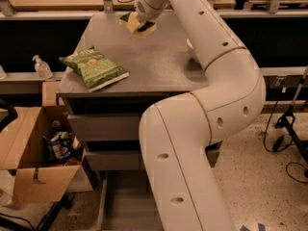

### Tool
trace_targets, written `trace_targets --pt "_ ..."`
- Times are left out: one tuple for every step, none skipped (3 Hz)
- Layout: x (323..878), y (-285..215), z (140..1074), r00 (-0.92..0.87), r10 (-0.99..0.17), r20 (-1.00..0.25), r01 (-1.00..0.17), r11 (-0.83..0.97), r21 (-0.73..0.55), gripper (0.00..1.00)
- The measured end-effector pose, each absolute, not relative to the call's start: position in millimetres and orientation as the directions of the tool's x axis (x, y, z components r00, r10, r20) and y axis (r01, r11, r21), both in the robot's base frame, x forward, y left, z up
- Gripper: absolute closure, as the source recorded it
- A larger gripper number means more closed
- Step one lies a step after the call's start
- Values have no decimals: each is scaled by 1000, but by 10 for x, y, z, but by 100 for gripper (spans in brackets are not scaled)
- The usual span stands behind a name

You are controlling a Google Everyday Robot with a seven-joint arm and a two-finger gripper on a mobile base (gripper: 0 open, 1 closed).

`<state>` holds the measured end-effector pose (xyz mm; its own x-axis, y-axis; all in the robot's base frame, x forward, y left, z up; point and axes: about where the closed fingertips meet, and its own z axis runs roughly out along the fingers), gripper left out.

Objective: Pick sponge from bottom drawer and place on counter

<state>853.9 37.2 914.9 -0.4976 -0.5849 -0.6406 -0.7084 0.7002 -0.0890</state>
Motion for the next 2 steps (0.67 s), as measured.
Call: trace_targets --pt "8547 392 9109 -500 -587 -637 -710 699 -86 34" --pt "8554 414 9065 -502 -589 -634 -712 697 -83 11"
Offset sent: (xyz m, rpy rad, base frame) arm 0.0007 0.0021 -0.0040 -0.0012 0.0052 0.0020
